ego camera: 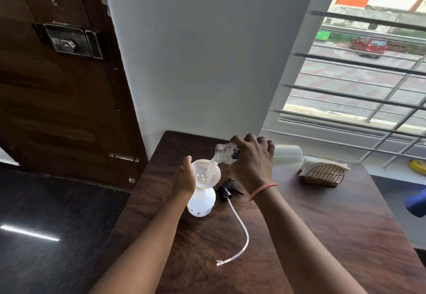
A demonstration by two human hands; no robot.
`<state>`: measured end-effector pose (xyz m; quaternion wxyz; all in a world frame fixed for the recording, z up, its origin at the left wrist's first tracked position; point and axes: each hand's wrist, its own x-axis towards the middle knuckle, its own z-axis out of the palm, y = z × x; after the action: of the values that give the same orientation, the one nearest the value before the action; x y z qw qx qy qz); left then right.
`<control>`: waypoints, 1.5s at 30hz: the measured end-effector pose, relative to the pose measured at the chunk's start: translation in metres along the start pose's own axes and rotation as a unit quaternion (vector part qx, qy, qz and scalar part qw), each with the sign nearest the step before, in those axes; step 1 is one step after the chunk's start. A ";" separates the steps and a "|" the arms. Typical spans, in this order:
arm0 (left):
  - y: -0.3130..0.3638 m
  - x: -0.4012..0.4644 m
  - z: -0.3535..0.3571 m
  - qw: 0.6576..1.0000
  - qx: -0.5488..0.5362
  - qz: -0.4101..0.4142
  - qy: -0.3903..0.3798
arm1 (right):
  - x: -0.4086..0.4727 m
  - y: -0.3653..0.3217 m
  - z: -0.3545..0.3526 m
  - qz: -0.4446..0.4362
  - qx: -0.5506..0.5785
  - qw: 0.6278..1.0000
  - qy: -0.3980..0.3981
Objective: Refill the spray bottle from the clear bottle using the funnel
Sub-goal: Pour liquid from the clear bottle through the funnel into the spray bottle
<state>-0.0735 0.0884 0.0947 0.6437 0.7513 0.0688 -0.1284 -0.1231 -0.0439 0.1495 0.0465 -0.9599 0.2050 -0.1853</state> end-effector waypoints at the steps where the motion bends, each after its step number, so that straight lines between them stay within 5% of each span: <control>1: 0.000 0.000 0.000 1.000 -0.001 0.000 -0.001 | -0.001 0.001 0.000 0.000 0.000 1.000 0.000; 45: -0.012 0.017 0.005 1.000 -0.011 -0.010 0.016 | 0.005 -0.002 0.008 -0.014 -0.023 0.999 0.030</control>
<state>-0.0612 0.0849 0.0776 0.6496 0.7453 0.0878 -0.1221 -0.1154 -0.0441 0.1435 0.0153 -0.9575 0.1974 -0.2096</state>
